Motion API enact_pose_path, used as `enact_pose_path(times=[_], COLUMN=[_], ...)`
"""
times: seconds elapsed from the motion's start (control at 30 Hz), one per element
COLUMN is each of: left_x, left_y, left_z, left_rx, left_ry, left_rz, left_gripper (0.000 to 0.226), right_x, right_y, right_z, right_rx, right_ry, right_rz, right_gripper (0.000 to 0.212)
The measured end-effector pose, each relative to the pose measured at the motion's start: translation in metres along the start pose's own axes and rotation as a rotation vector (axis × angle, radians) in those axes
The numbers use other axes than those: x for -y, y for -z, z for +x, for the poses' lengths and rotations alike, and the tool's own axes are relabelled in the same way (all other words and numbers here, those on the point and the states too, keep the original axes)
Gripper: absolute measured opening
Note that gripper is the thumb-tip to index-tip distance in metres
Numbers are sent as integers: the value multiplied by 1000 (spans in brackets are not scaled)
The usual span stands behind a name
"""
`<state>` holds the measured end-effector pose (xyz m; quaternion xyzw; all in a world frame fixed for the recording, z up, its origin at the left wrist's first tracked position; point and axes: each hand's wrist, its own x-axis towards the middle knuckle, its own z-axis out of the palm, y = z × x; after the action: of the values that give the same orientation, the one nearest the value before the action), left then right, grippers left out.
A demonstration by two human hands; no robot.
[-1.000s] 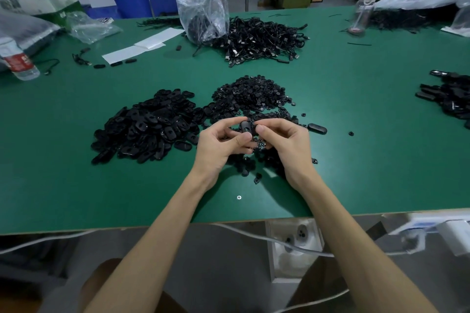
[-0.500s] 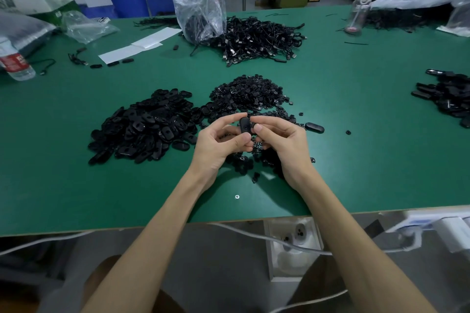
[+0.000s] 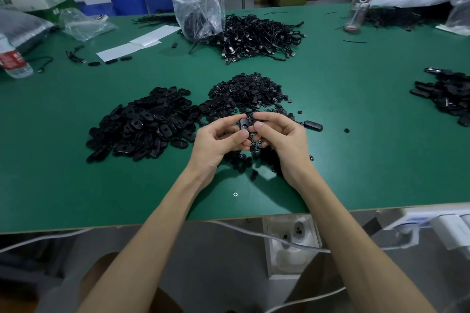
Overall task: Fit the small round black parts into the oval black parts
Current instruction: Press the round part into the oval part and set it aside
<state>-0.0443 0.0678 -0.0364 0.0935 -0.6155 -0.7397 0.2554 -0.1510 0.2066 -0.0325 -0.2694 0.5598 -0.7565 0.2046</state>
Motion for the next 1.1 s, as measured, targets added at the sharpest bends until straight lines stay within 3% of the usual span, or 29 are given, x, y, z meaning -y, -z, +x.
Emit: enact_pose_path(times=[0.33, 0.6, 1.1], left_x=[4, 3, 0], left_y=[4, 3, 0], left_z=[2, 0, -2], left_rx=[24, -4, -57], left_ry=[-8, 5, 17], left_rz=[66, 46, 56], left_gripper=[42, 21, 25], right_x=[-1, -1, -2], right_y=[-3, -4, -5], right_z=[-2, -2, -1], right_rx=[-10, -39, -51], right_ry=[45, 73, 150], right_rz=[-80, -150, -350], right_gripper=[16, 8, 8])
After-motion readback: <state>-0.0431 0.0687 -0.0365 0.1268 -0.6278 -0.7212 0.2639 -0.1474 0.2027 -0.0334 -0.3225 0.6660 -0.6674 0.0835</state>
